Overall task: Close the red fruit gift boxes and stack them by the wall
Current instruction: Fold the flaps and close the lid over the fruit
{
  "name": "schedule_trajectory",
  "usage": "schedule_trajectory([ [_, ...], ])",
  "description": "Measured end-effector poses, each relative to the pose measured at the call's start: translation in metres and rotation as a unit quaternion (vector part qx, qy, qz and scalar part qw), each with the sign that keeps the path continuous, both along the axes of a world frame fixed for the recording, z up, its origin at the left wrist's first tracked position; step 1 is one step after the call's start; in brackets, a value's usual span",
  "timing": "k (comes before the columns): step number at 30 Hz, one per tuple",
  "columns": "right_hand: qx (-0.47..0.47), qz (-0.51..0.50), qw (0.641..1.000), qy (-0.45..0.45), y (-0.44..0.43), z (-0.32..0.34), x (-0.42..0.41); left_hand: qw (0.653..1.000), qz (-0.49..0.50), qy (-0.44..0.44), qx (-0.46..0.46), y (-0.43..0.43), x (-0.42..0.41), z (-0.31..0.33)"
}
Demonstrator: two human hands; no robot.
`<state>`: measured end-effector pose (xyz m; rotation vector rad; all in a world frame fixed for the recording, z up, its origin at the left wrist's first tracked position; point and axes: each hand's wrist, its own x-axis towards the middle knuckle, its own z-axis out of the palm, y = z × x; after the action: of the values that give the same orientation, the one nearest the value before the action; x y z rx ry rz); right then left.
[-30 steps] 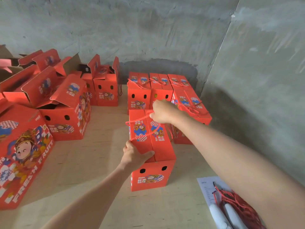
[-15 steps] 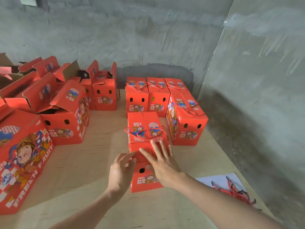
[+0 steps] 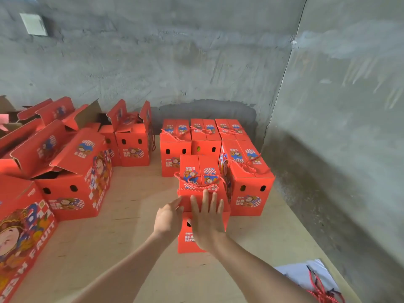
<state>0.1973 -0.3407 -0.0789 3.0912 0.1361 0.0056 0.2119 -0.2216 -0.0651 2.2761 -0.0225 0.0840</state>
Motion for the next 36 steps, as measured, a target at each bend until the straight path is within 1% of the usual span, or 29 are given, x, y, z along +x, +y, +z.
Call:
schedule_trajectory([
  [2,0.011,0.005,1.0,-0.004,-0.014,-0.001,0.016,1.0,-0.009,0.011,0.008,-0.01,0.018,0.001],
  [8,0.042,-0.002,0.999,0.02,-0.058,0.006,0.069,0.992,-0.06,0.056,0.094,-0.048,0.072,0.007],
  [15,0.111,0.035,0.993,-0.02,-0.07,-0.004,0.117,0.987,-0.047,0.038,0.152,-0.061,0.12,0.005],
  [19,0.122,0.071,0.989,-0.041,-0.078,-0.009,0.132,0.983,-0.04,0.046,0.175,-0.064,0.133,0.003],
  [22,0.123,0.095,0.987,-0.05,-0.082,-0.007,0.131,0.983,-0.044,0.045,0.174,-0.063,0.13,0.006],
  [25,0.099,0.112,0.985,-0.081,-0.089,-0.013,0.117,0.99,-0.071,0.025,0.121,-0.054,0.107,0.001],
  [27,0.084,0.101,0.988,-0.081,-0.09,-0.016,0.11,0.992,-0.068,0.029,0.107,-0.043,0.089,-0.003],
  [30,0.106,0.05,0.991,-0.068,-0.071,-0.002,0.114,0.992,-0.036,0.021,0.123,-0.021,0.072,-0.002],
  [31,0.109,0.047,0.99,-0.07,-0.06,0.001,0.113,0.991,-0.022,0.013,0.128,-0.012,0.068,0.002],
  [33,0.08,0.056,0.994,-0.054,-0.041,0.003,0.111,0.991,0.002,0.004,0.137,0.008,0.063,0.011],
  [34,0.05,0.056,0.997,-0.034,-0.035,0.005,0.111,0.99,0.012,0.005,0.143,0.019,0.059,0.014],
  [36,0.023,0.026,0.999,-0.017,-0.025,0.016,0.113,0.986,0.026,0.013,0.162,0.041,0.051,0.018],
])
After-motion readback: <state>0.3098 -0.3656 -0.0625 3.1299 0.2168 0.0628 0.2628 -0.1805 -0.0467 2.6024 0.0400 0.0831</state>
